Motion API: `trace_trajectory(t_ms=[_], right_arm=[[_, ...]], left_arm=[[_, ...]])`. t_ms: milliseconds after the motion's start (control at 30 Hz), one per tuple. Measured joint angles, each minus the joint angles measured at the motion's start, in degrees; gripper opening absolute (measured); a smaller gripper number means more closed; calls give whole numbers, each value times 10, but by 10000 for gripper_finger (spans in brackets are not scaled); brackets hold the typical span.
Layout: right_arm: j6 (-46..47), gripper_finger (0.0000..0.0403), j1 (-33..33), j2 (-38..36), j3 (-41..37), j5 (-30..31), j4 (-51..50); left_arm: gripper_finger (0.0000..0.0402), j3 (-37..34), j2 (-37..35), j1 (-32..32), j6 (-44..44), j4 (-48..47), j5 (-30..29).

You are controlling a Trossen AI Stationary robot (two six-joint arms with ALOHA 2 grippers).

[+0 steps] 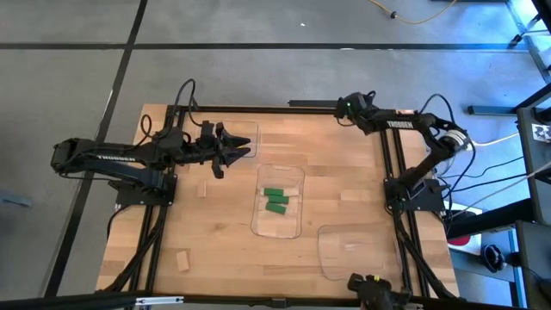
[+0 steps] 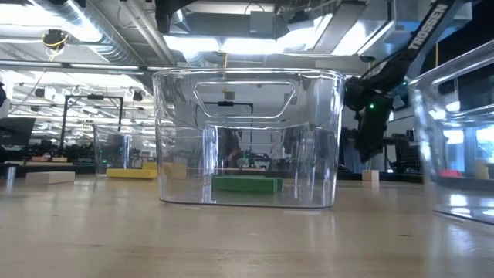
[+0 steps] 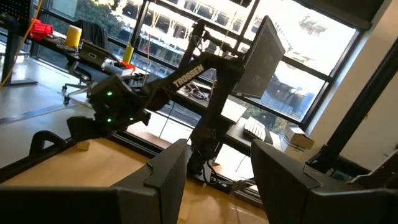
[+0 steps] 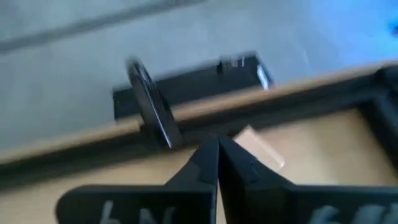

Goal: Sort & place blocks by color
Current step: Put the top right light brown block into the bottom transparent bin

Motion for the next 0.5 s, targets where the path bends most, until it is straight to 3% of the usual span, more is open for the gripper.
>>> trace_trajectory(t_ms=[133,500], right_arm=[[-19,0,-30,39,32,-69,-30],[-56,0,-43,41,90,-114,-127]], left_arm=[[169,0,0,0,0,0,0],[169,0,0,0,0,-2,0]])
